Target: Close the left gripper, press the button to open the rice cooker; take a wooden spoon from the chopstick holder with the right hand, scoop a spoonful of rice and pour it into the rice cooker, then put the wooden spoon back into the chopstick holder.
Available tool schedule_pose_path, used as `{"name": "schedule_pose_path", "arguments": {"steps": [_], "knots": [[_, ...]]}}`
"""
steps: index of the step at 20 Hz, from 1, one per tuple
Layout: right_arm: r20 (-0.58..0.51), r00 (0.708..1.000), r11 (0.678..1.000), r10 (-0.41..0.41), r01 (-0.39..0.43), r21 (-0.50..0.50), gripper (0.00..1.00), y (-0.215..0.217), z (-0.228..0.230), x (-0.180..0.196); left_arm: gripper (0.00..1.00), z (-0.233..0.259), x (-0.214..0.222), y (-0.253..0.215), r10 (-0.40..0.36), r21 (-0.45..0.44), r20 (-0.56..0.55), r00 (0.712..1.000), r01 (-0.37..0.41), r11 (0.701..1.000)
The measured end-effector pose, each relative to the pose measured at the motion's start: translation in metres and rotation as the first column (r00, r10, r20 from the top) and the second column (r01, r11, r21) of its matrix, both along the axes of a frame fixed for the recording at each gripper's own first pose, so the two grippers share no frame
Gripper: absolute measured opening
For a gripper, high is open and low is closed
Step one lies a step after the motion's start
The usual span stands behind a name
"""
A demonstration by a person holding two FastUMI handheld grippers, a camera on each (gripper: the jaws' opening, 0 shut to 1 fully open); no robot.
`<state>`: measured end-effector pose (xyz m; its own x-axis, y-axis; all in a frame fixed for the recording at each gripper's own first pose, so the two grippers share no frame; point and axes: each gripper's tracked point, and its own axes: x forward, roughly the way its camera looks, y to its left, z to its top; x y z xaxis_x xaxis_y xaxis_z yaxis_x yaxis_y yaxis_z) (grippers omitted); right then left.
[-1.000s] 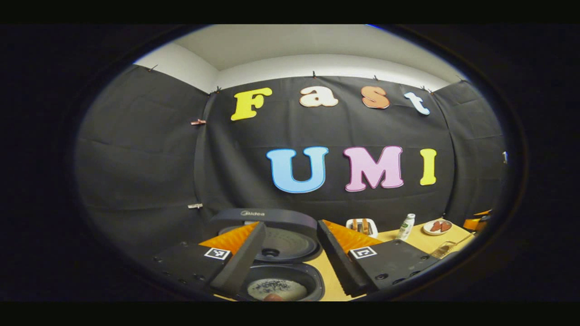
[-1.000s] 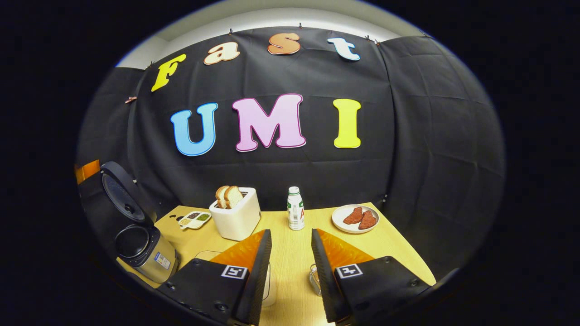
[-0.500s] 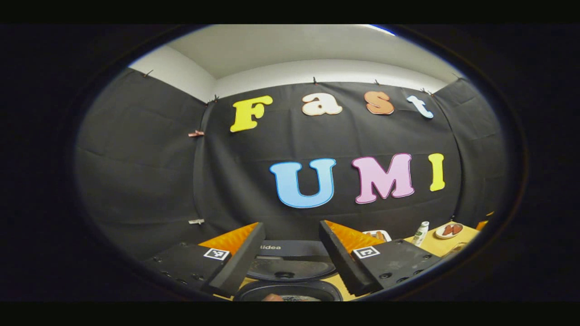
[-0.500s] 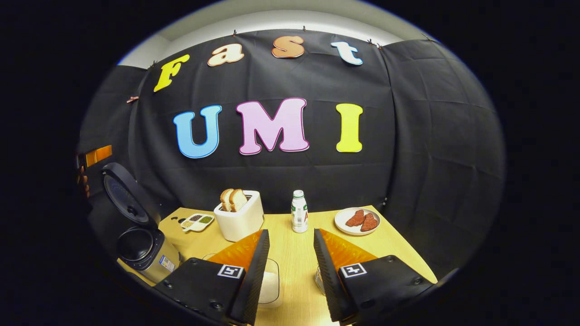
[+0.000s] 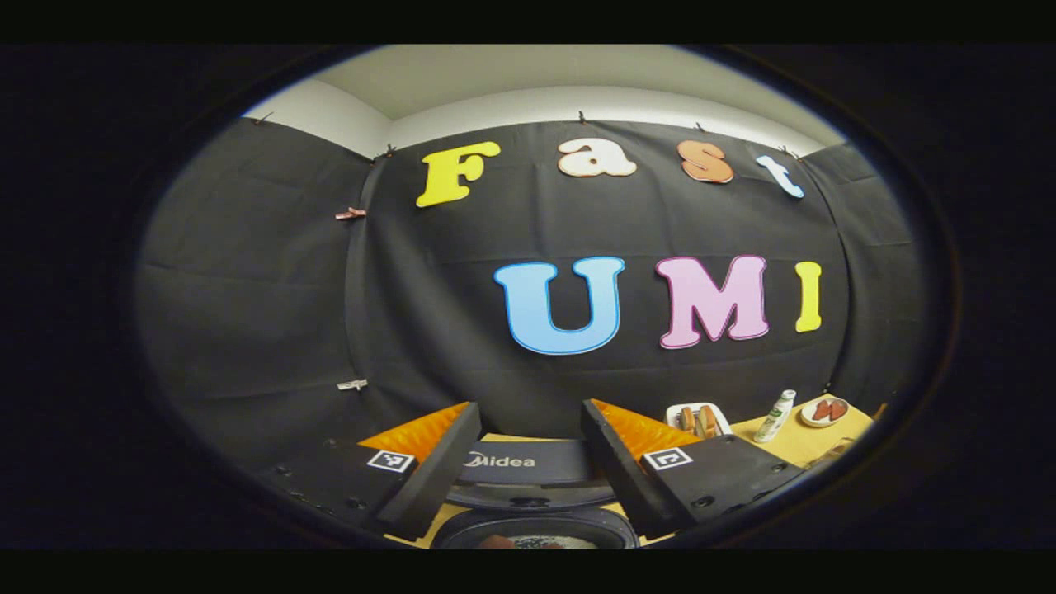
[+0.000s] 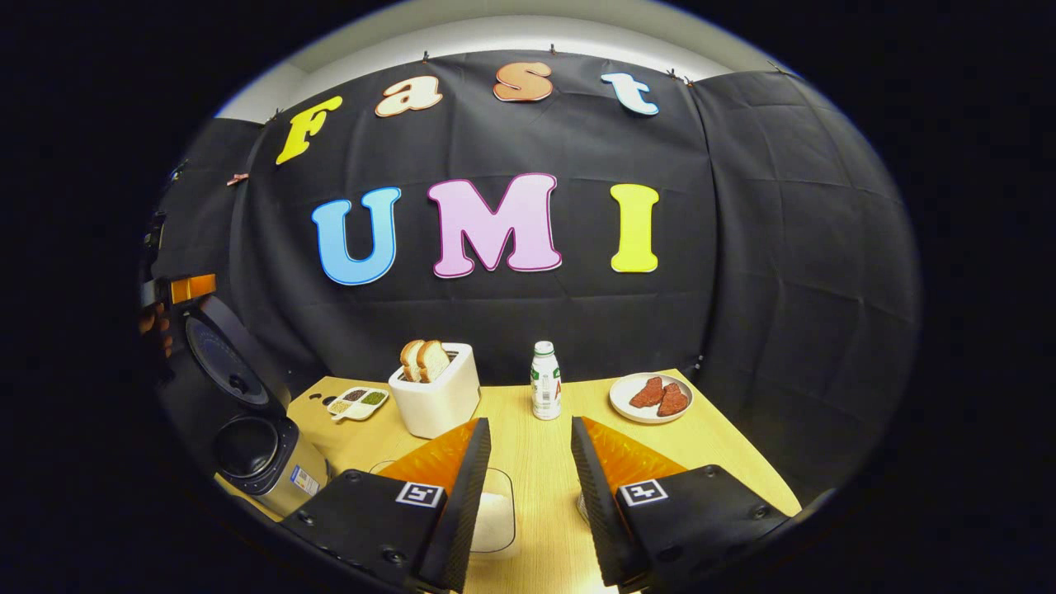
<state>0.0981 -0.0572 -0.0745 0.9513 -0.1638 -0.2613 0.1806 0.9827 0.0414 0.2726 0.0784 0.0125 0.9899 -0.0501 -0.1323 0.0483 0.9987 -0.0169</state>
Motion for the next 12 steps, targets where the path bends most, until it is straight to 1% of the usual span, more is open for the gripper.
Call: {"name": "schedule_pose_path", "arguments": {"steps": [3, 6, 9, 12], "knots": [[-0.002, 1.0, 1.0, 0.002, -0.002, 0.001, 0.63, 0.0, -0.001, -0.001, 0.88, -0.007, -0.001, 0.0, -0.004, 0.01, -0.03, 1.0, 0.004, 1.0], [0.0, 1.0, 1.0, 0.007, -0.007, 0.003, 0.63, 0.003, 0.0, 0.001, 0.9, -0.007, -0.007, 0.0, -0.002, -0.008, -0.033, 0.999, 0.002, 1.0], [0.002, 1.0, 1.0, 0.022, -0.022, 0.0, 0.63, 0.006, 0.001, 0.0, 0.91, -0.009, -0.021, 0.001, 0.007, -0.006, -0.039, 0.999, -0.007, 1.0], [0.006, 0.999, 0.999, 0.037, -0.037, 0.001, 0.63, 0.009, 0.002, -0.003, 0.91, -0.013, -0.038, 0.001, 0.016, -0.032, -0.042, 0.999, -0.018, 0.999]]}}
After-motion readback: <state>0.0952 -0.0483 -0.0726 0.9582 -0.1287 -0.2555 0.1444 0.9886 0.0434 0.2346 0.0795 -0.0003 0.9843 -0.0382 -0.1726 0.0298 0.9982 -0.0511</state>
